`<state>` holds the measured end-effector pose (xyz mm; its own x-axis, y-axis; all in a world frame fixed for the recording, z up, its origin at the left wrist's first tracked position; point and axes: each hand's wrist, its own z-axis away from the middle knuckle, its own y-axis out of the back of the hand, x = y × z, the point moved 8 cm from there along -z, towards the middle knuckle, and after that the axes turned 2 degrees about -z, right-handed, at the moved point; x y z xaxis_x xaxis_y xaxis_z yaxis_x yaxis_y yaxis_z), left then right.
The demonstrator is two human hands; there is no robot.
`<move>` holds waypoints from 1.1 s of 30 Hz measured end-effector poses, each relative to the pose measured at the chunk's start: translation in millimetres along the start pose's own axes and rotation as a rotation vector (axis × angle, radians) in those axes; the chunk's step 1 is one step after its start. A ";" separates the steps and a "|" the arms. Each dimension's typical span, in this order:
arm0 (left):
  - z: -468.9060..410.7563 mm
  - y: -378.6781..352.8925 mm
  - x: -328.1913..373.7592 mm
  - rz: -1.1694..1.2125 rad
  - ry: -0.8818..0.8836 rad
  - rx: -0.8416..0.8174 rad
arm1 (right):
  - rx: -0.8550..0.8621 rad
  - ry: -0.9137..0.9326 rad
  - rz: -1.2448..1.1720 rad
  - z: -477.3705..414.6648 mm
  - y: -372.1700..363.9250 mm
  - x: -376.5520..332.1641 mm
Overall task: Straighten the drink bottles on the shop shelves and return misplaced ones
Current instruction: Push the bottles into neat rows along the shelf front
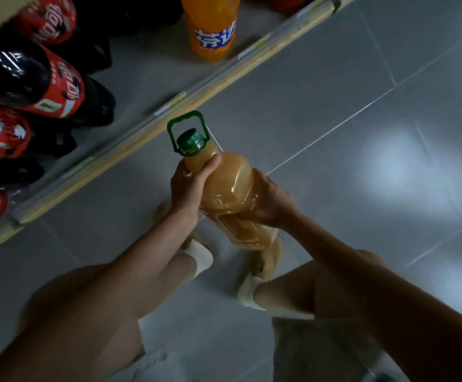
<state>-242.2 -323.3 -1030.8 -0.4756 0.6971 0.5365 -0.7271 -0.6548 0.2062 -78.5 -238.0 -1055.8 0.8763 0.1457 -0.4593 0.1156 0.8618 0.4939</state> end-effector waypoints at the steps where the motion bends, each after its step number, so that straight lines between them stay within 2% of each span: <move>1: 13.3 6.0 5.5 -0.009 -0.011 0.011 | 0.003 0.022 0.030 12.2 5.8 -7.8; 6: 97.4 25.0 49.6 -0.017 -0.051 0.029 | -0.013 0.040 0.036 82.7 48.2 -44.2; 12: 222.8 19.1 130.2 -0.052 -0.076 -0.015 | 0.022 0.033 -0.041 198.0 132.9 -82.1; 22: 428.9 -35.7 250.9 -0.057 -0.203 -0.096 | 0.130 0.103 -0.116 374.2 292.8 -103.2; 33: 483.1 -162.1 324.9 -0.067 -0.338 -0.173 | 0.306 0.102 -0.111 422.9 429.1 -37.8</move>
<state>-39.7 -131.8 -494.6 -0.2555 0.5820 0.7720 -0.8373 -0.5325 0.1244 135.8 -79.2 -514.3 0.8008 0.1199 -0.5868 0.3567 0.6916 0.6281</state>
